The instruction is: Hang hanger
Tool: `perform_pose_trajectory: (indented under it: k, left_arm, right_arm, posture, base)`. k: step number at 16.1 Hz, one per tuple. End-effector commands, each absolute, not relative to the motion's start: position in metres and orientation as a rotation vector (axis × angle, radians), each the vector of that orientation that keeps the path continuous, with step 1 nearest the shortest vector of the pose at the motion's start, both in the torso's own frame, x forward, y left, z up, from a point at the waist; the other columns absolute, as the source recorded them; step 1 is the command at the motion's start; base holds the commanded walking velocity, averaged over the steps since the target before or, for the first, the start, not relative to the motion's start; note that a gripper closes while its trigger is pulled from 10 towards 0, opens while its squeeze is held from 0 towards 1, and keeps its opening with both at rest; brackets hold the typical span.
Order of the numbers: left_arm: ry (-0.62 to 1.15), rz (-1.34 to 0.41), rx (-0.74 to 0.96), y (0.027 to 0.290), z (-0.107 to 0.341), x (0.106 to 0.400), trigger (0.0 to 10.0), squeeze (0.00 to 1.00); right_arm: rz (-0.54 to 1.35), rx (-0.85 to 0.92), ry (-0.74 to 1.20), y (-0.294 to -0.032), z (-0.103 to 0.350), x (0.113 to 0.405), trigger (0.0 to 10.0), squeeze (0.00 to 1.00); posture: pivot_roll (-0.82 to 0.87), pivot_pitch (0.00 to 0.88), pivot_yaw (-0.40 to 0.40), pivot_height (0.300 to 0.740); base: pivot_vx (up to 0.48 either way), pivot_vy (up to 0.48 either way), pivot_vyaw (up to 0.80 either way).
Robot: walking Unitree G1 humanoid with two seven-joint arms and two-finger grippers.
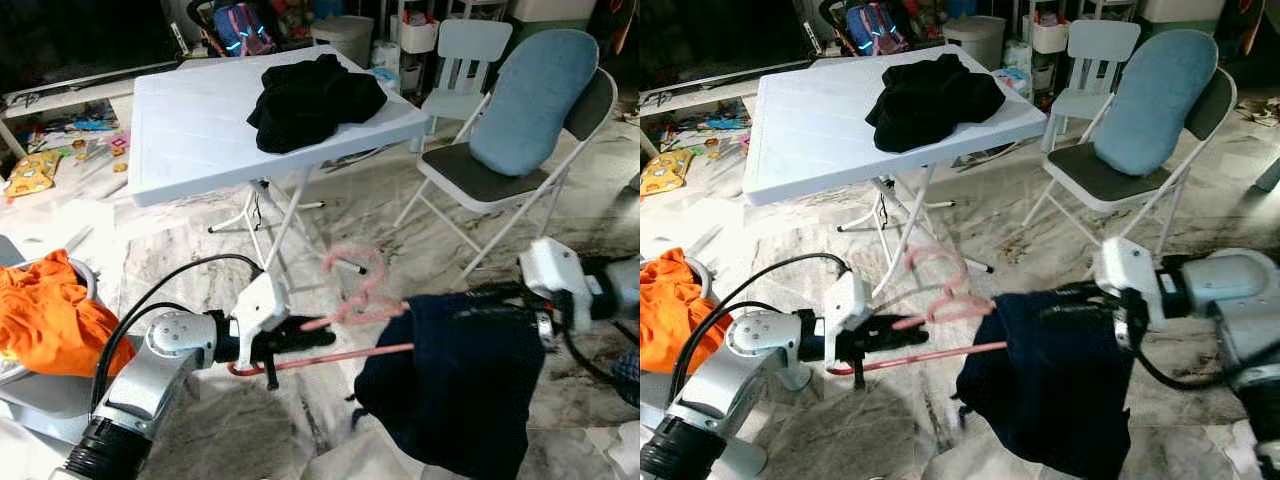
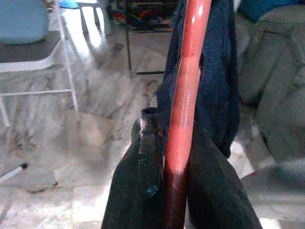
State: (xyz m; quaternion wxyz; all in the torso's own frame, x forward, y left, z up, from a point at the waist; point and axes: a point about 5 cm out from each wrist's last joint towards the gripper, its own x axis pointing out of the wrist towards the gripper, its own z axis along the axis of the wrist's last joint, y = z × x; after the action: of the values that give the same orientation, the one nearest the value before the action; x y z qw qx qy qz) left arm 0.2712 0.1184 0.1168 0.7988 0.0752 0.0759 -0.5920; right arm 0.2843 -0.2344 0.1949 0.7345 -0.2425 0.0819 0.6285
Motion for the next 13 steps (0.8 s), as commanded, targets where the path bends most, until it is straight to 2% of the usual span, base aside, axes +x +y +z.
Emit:
perform_pose_trajectory:
  k: [1,2,6,10,13]
  left_arm:
    - [0.116,-1.228,0.101,0.114,0.121,0.274,0.0,0.0]
    - [0.112,-1.206,0.098,0.115,0.119,0.274,0.0,0.0]
    - [0.118,-1.082,0.013,0.122,0.107,0.273,0.0,0.0]
    - [0.098,-1.033,-0.008,0.123,0.107,0.273,0.0,0.0]
    - [0.095,-1.005,-0.009,0.125,0.105,0.276,0.0,0.0]
  right_arm:
    - [1.373,-0.505,0.116,-0.223,0.202,0.291,10.0,0.7]
    - [1.385,-0.478,0.123,-0.219,0.2,0.292,10.0,1.0]
    - [1.344,-0.532,0.073,-0.196,0.188,0.307,10.0,1.0]
    - [1.277,-0.559,0.047,-0.187,0.181,0.317,10.0,1.0]
    - [1.043,-0.607,0.001,-0.182,0.178,0.334,10.0,1.0]
  posture:
    - [-0.14,0.0,0.077,0.74]
    - [-0.14,0.0,0.076,0.74]
    - [-0.13,0.0,0.059,0.74]
    - [-0.12,0.0,0.051,0.74]
    - [-0.13,0.0,0.048,0.74]
  base:
    - [0.0,0.0,0.0]
    - [0.0,0.0,0.0]
    - [0.0,0.0,0.0]
    - [0.0,0.0,0.0]
    - [0.0,0.0,0.0]
